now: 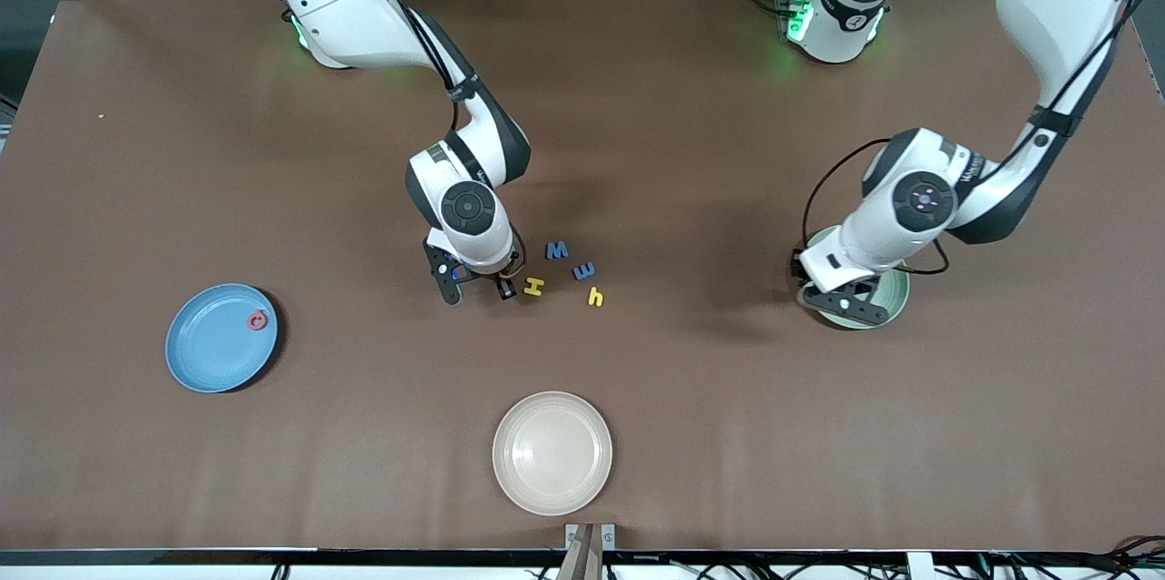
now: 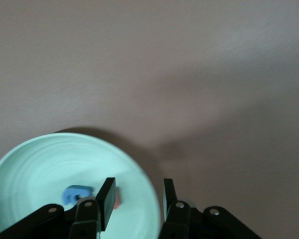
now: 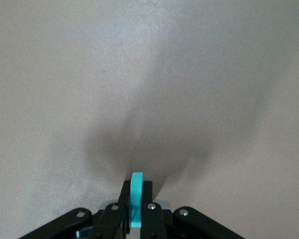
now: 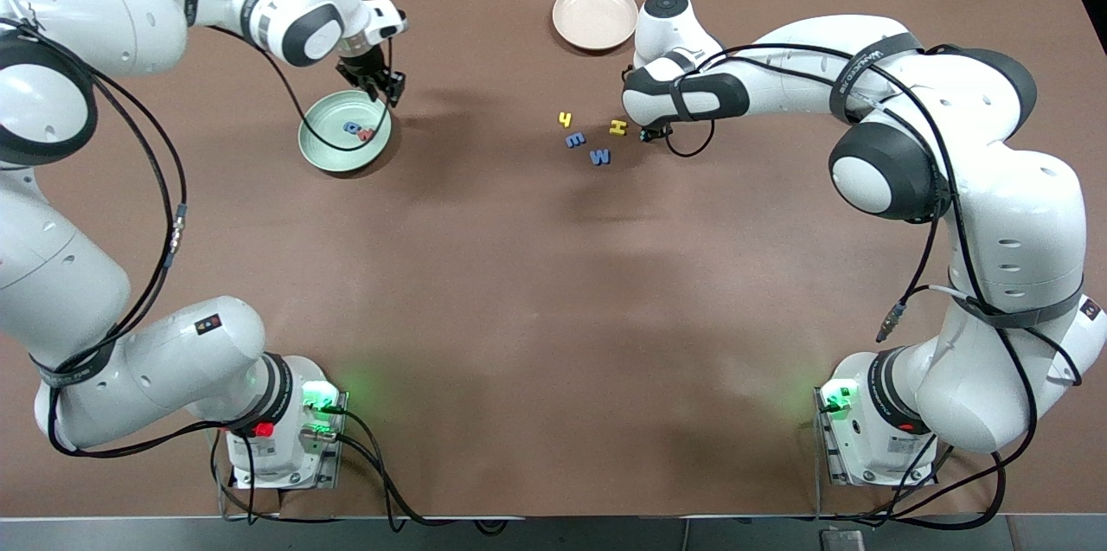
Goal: Sort uppercase to blue plate, lowercase to green plate
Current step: 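Drop the teal R on the blue plate while the left gripper returns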
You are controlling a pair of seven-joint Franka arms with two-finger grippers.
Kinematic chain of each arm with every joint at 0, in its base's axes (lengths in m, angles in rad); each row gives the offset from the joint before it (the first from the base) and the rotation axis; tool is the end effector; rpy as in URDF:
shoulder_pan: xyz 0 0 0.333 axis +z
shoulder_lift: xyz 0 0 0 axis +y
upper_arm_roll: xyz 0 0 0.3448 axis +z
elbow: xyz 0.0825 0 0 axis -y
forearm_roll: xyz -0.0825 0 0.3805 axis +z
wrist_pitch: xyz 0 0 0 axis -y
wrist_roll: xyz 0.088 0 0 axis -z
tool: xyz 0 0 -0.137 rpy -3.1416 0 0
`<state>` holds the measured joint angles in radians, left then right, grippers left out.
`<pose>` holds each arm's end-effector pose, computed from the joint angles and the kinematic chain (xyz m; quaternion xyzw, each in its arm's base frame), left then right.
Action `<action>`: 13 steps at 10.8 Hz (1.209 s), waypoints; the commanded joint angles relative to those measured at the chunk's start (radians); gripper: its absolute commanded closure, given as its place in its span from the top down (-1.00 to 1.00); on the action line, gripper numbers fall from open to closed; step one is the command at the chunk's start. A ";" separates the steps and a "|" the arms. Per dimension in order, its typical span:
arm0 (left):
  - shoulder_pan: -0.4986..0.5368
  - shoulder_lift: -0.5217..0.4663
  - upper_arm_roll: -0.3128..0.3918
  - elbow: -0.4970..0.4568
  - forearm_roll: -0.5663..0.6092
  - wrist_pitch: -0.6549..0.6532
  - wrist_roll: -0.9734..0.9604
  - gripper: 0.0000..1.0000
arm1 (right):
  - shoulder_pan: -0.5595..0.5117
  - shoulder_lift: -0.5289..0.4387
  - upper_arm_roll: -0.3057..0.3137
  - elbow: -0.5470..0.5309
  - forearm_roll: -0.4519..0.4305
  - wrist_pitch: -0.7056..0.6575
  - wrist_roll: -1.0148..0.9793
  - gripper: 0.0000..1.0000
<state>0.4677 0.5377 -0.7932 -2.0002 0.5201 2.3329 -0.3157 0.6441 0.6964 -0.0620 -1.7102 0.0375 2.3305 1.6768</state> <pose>0.5892 -0.1607 0.2550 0.9882 -0.1533 0.0031 0.0032 0.5639 0.3771 0.1751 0.8497 -0.5260 -0.0096 0.0367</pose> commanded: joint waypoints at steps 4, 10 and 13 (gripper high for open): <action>-0.188 0.018 0.005 0.142 -0.101 -0.084 -0.157 0.02 | -0.194 -0.020 -0.004 0.180 -0.001 -0.348 -0.450 -1.00; -0.406 0.120 0.020 0.256 -0.080 -0.084 -0.255 0.08 | -0.496 -0.017 -0.007 0.253 -0.014 -0.526 -1.216 -1.00; -0.515 0.134 0.066 0.279 0.000 -0.078 -0.113 0.05 | -0.602 -0.012 -0.007 0.250 -0.014 -0.528 -1.493 -1.00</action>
<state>-0.0057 0.6592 -0.7448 -1.7547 0.4879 2.2711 -0.5112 0.0850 0.6815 -0.0867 -1.4753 0.0337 1.8206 0.3018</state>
